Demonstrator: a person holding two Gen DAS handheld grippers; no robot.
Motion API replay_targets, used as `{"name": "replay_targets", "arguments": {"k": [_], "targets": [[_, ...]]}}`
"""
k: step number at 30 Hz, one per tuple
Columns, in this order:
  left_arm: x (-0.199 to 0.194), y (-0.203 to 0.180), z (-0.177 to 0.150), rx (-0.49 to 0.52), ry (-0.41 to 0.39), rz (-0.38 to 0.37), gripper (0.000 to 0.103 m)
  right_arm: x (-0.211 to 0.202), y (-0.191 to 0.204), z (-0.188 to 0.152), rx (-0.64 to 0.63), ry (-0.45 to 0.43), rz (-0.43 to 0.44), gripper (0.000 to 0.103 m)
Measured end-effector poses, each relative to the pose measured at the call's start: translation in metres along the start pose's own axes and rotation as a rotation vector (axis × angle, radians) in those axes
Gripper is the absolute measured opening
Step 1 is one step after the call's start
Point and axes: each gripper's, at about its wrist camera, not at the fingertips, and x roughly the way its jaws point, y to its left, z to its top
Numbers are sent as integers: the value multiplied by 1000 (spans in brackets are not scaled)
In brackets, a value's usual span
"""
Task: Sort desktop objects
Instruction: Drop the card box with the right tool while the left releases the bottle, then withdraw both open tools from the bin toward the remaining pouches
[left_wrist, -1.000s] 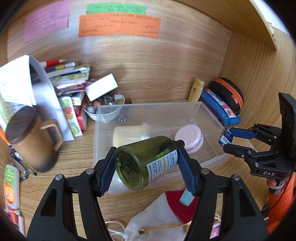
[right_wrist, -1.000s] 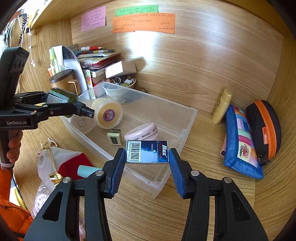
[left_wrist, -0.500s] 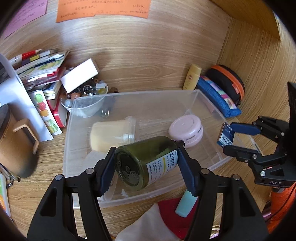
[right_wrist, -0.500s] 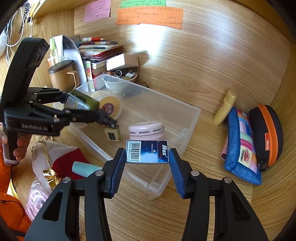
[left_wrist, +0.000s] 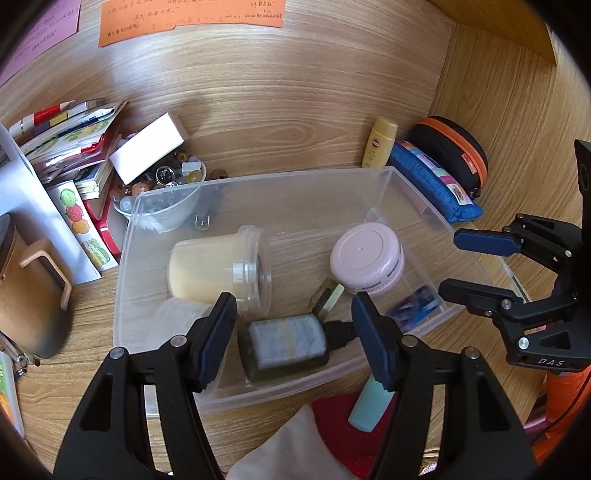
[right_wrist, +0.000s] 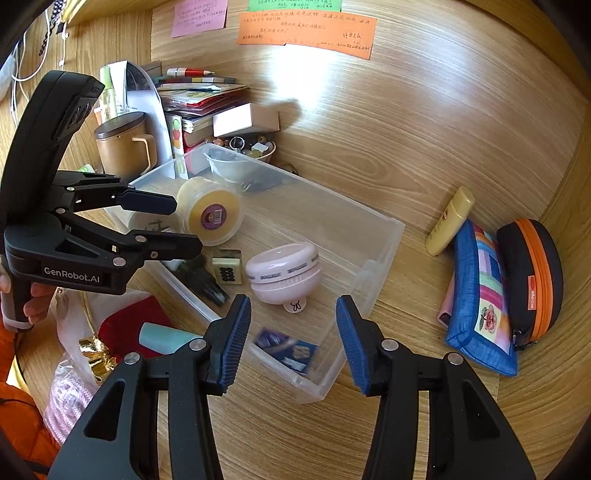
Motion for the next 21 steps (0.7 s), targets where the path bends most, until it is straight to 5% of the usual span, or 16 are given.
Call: {"name": "replay_targets", "arguments": {"k": [7,12,21], "targets": [[-11,0,1,-4,-25,13,66,-1,1,0,9,-1,-20,50],[-24,-1,1,4,-65,50,74,-8,2,-1,25,-26,-36,67],[-52,11,-10,-22,-115,110,89,-22,12,-2,26,-60,-58,76]]}}
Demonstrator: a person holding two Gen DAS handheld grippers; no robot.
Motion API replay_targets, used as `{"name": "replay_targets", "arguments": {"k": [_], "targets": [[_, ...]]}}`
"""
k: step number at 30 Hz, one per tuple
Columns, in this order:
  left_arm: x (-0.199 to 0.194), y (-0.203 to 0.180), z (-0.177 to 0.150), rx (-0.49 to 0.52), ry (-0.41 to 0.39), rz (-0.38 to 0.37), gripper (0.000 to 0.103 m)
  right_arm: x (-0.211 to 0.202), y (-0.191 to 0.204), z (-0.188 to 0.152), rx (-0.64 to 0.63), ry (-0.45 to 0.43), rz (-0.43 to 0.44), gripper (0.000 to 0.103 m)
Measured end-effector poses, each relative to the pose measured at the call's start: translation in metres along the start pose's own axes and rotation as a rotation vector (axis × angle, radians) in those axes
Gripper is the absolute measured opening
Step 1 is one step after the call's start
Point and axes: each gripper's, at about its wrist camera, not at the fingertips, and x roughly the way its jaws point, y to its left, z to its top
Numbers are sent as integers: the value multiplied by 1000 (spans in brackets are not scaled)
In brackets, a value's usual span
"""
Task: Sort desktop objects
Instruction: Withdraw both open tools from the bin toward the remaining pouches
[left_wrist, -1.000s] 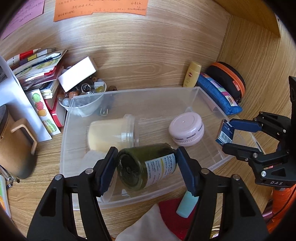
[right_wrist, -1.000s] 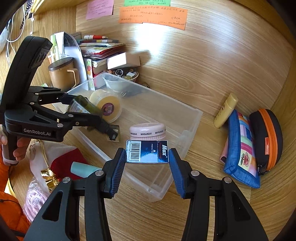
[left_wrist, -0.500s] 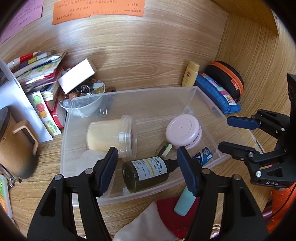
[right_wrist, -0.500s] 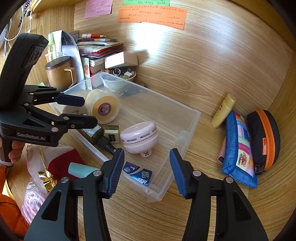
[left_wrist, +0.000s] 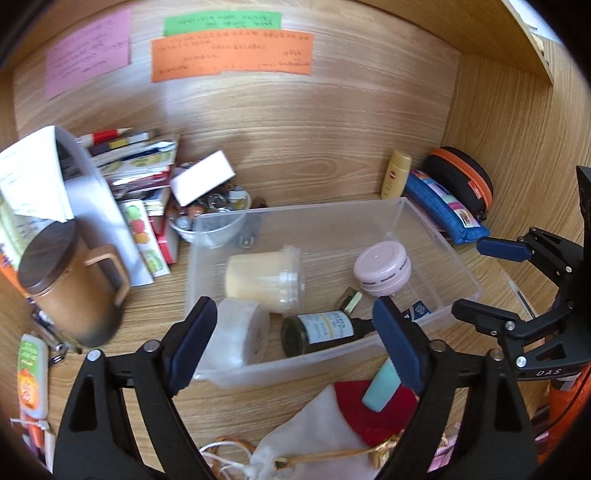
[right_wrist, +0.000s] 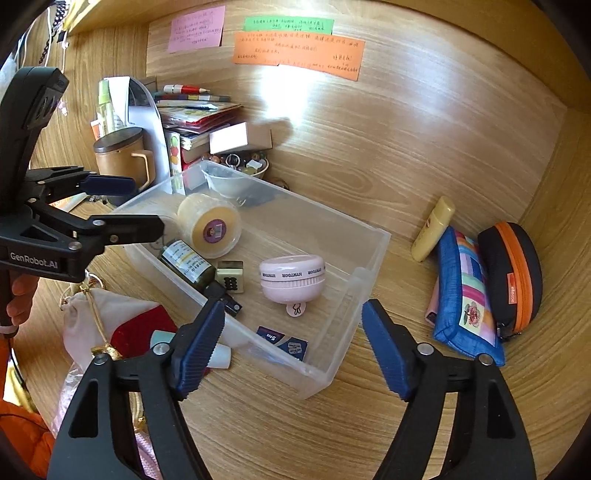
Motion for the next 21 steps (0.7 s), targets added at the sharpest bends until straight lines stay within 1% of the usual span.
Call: {"name": "replay_targets", "arguments": {"k": [10,14,21], "targets": [[-34,25,-23,-32,-24,77,92,-18,18,-8,-3,-27,26,76],[-43,35,-37,-51,-10,100,93,-20,28,-12,-8,-25,40,78],[-51,48,-65,-60,27,146,93,-13,43,-19,-2,7,71,78]]}}
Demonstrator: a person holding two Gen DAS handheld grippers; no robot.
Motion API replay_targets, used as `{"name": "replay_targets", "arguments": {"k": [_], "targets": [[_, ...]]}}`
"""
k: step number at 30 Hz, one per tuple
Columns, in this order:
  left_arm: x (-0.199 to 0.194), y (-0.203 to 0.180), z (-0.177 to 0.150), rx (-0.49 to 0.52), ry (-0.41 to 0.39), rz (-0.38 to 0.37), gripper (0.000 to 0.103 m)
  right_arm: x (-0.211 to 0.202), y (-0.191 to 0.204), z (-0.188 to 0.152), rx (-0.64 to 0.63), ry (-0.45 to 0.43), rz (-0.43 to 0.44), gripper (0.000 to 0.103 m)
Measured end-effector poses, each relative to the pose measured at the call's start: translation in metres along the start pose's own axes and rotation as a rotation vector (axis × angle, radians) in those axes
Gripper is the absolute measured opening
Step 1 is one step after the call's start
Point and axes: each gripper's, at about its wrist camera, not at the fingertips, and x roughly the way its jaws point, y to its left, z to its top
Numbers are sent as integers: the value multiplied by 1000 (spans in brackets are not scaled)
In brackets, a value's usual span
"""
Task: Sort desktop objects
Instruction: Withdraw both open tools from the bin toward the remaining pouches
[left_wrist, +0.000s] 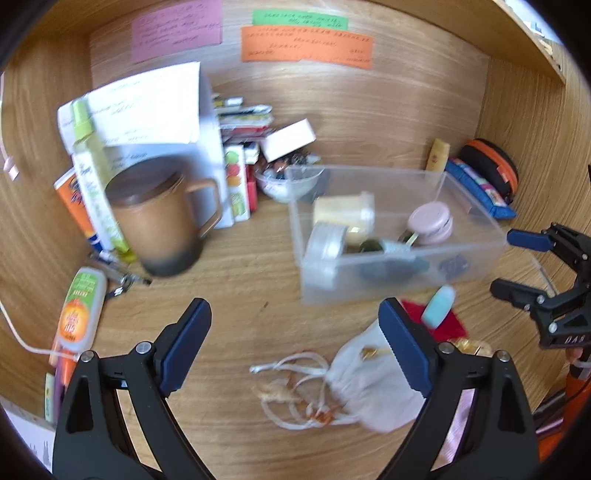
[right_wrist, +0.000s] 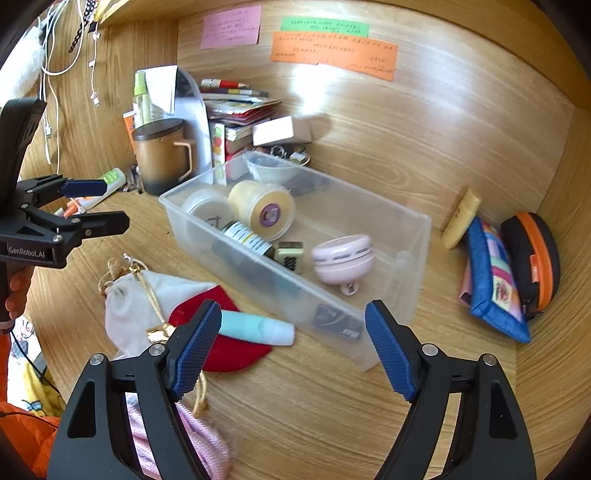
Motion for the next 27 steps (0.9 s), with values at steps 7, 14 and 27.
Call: {"name": "replay_targets", "arguments": {"k": [7,14,27], "targets": [[13,26,-31,-24,90,40,93,15,8,-8,18,48,22,78],[24,32,-49,-34,126,23,93,34,10,-13,57,105,53,78],[39,21,-56,42,151,-9,72,63,8,-17,149,160,74,77]]}}
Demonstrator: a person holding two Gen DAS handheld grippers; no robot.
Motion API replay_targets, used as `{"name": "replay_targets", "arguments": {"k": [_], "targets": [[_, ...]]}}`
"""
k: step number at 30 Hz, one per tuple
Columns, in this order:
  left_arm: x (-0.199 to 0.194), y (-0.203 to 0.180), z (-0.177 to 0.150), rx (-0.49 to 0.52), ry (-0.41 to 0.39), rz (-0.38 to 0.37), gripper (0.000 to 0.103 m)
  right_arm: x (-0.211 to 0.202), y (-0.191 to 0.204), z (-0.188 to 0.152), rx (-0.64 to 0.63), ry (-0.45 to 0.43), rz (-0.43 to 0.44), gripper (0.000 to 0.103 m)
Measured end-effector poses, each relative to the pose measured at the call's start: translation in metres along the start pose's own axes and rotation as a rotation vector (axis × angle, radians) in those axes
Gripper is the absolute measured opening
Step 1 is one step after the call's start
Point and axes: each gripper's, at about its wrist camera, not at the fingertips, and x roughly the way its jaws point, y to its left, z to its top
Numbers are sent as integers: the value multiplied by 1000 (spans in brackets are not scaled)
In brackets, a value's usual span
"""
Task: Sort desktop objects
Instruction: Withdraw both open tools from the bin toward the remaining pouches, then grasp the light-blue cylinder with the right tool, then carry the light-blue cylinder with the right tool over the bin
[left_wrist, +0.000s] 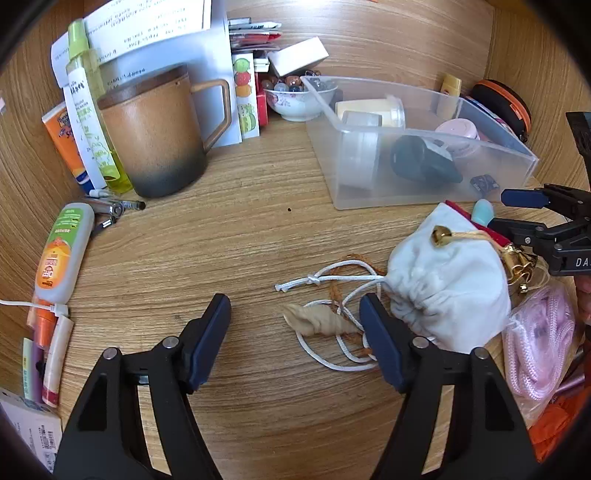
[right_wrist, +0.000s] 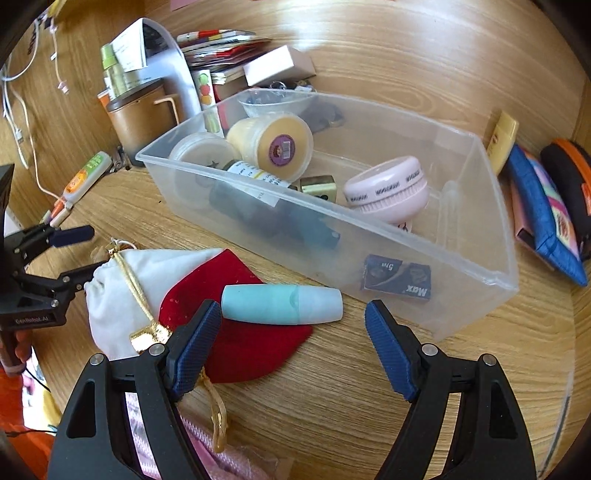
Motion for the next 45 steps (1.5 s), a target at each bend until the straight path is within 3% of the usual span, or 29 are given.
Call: {"name": "replay_targets", "arguments": {"k": [13,15,18,27,45], "targets": [[-4,6,-1,-11,2,-11,63,17,3,4,-5,26,-11,76],[-4,5,-2,-6,-4,-14,52,18,3,4,-3,26,-3,76],[-5,3,-2,5,-11,-19,44,18,4,3,-20,21,8,71],[-4,5,-3,-5,-18,-28,31,17,6,1,-36,9,16,71],[-30,2,8,-51,-92,-15,31,-20,-1,-7,-39,-71,20,71]]}}
